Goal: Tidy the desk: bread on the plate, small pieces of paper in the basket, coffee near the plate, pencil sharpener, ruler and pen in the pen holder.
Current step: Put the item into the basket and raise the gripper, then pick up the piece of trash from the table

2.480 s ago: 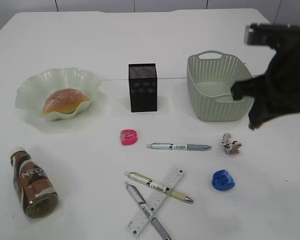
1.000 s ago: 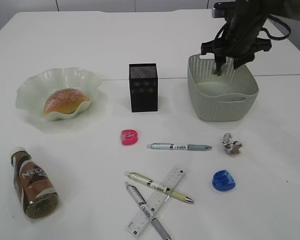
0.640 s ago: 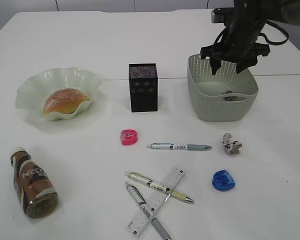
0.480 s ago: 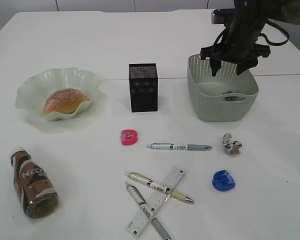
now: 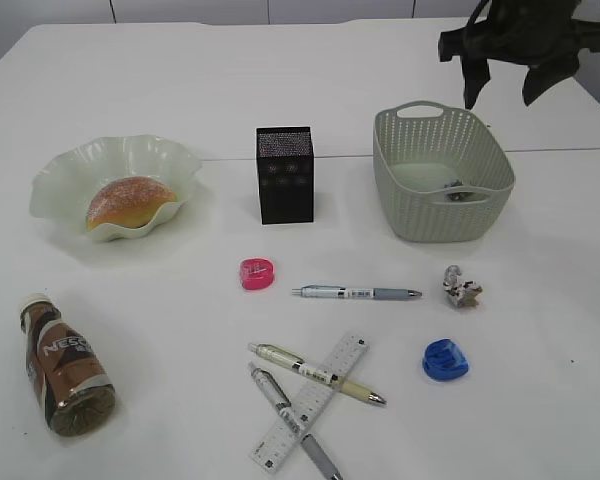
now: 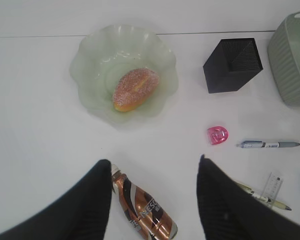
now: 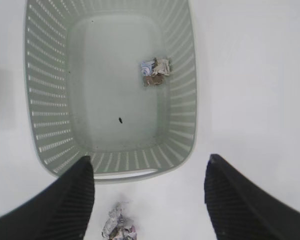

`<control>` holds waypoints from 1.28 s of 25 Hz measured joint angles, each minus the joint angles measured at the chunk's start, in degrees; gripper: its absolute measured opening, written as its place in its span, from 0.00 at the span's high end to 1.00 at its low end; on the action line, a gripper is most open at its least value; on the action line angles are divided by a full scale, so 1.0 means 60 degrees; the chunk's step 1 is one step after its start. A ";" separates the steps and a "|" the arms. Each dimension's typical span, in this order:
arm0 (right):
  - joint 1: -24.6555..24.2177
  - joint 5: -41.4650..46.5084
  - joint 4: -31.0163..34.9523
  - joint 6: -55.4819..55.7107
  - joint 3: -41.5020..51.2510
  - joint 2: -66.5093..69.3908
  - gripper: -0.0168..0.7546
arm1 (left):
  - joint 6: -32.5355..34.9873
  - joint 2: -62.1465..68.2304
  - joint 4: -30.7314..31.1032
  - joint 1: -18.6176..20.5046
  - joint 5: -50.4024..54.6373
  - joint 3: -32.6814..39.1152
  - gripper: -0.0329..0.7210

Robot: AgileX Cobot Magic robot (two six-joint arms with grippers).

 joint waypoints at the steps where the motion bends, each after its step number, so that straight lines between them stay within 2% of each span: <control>1: 0.0000 0.0099 -0.0021 -0.0052 0.0000 -0.0138 0.32 | 0.0000 0.0000 0.0022 0.0000 0.0000 0.0000 0.42; 8: 0.0095 0.0227 -0.0134 -0.0109 0.0550 -0.0826 0.34 | -0.0022 0.0000 0.0019 0.0000 0.0000 0.0000 0.42; 16: 0.0757 0.0148 -0.0052 -0.0141 0.3639 -0.2077 0.46 | -0.0022 0.0000 -0.0190 0.0000 0.0000 0.0000 0.42; 23: 0.0823 -0.1678 -0.0018 -0.0141 0.5912 -0.2474 0.47 | -0.0022 0.0000 -0.0271 0.0000 0.0000 0.0000 0.42; 32: 0.0823 -0.2814 0.0101 -0.0141 0.6172 -0.1640 0.47 | -0.0022 0.0000 -0.0316 0.0000 0.0000 0.0000 0.42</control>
